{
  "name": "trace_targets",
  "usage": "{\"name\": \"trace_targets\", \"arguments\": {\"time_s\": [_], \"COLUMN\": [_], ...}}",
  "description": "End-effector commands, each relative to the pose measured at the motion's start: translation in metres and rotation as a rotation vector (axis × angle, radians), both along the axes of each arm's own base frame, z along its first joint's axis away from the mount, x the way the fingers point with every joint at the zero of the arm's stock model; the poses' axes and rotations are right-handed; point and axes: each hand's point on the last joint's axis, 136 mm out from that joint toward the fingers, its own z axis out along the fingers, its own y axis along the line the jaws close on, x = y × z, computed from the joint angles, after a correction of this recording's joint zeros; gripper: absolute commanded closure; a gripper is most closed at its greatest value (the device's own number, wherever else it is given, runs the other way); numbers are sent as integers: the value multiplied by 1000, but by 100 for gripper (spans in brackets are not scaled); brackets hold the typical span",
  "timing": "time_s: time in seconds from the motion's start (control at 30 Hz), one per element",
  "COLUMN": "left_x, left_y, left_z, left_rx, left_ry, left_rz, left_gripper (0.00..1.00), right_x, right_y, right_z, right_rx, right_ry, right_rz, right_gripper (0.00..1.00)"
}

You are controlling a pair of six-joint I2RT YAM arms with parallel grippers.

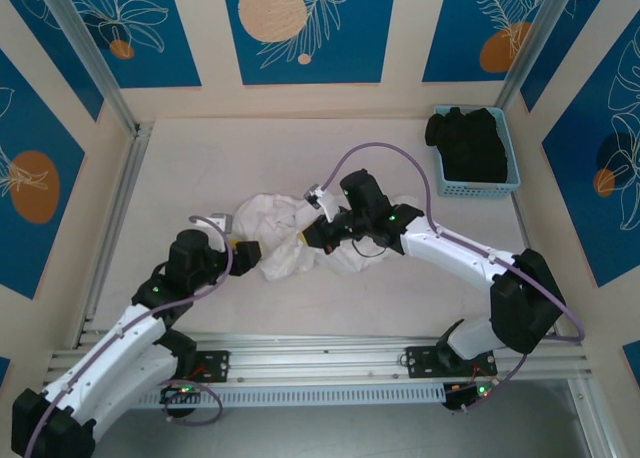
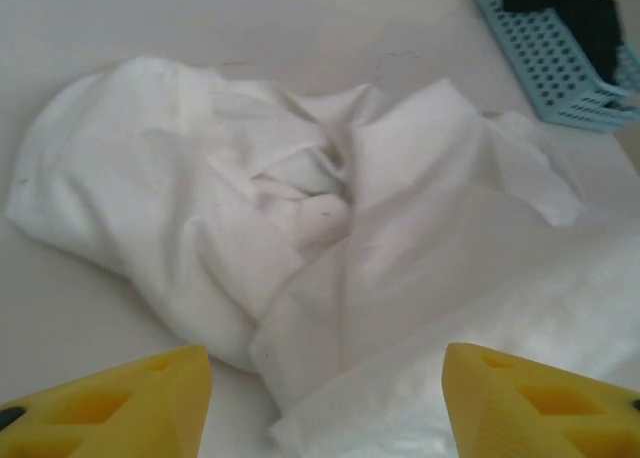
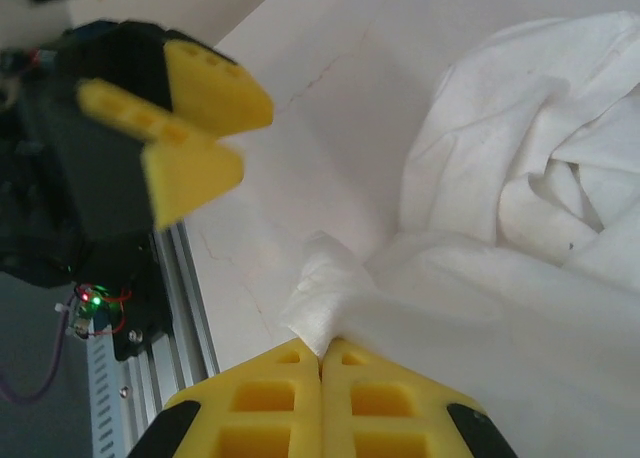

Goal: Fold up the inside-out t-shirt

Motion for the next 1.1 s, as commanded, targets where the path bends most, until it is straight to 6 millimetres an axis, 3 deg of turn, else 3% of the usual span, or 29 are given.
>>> {"name": "trace_targets", "arguments": {"time_s": [0.0, 0.2, 0.43, 0.5, 0.63, 0.87, 1.07], "left_x": [-5, 1, 21, 29, 37, 40, 33], "left_y": [-18, -49, -69, -60, -42, -15, -1], "left_z": [14, 2, -4, -7, -11, -36, -45], "left_rx": [107, 289, 335, 375, 428, 444, 395], "left_ry": [-118, -154, -161, -151, -146, -25, 72], "left_rz": [-96, -178, -195, -132, -40, 18, 23], "left_gripper": [33, 25, 26, 30, 49, 78, 86], "right_x": [2, 2, 1, 1, 3, 3, 7], "right_y": [2, 3, 0, -3, -9, -26, -46], "right_z": [10, 11, 8, 6, 2, 8, 11], "right_rx": [22, 34, 21, 12, -18, -58, -97], "right_ry": [65, 91, 94, 88, 77, -9, -63], "right_rz": [-4, 3, 1, -5, -22, -48, -109], "right_gripper": [100, 100, 100, 100, 100, 100, 100]}}
